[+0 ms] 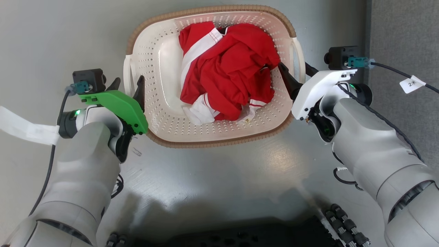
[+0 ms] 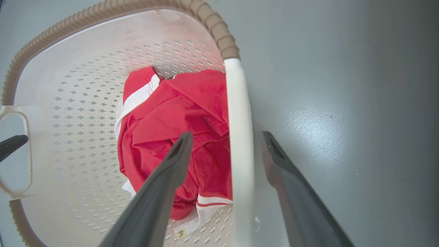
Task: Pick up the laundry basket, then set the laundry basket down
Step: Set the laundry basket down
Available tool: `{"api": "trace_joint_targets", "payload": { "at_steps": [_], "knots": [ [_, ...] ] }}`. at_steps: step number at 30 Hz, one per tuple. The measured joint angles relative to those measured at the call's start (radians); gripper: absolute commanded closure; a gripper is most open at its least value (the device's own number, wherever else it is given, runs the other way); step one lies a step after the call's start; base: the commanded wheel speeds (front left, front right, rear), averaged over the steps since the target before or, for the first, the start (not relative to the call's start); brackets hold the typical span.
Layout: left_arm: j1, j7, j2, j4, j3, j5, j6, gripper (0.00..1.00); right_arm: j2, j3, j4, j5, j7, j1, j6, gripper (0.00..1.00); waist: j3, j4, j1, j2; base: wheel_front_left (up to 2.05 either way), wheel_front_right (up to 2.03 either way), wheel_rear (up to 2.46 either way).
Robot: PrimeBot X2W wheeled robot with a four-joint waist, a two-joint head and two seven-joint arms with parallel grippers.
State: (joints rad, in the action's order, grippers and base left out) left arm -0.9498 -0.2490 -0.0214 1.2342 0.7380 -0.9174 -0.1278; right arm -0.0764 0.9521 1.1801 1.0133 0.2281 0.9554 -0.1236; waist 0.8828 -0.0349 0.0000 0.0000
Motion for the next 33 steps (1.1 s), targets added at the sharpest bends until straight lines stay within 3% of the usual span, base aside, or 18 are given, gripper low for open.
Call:
{"api": "trace_joint_targets", "payload": {
  "at_steps": [24, 33],
  "knots": [
    [0.075, 0.000, -0.003, -0.062, -0.055, 0.009, 0.000, 0.00, 0.002, -0.007, -0.008, 0.026, 0.018, -0.051, 0.000, 0.00, -0.164, -0.020, 0.0000, 0.0000, 0.00, 0.00, 0.00],
    [0.130, -0.003, -0.041, -0.152, -0.111, 0.025, 0.000, 0.00, -0.030, -0.041, -0.077, 0.015, 0.019, -0.069, 0.000, 0.00, -0.262, -0.027, 0.0000, 0.0000, 0.00, 0.00, 0.00]
  ]
}}
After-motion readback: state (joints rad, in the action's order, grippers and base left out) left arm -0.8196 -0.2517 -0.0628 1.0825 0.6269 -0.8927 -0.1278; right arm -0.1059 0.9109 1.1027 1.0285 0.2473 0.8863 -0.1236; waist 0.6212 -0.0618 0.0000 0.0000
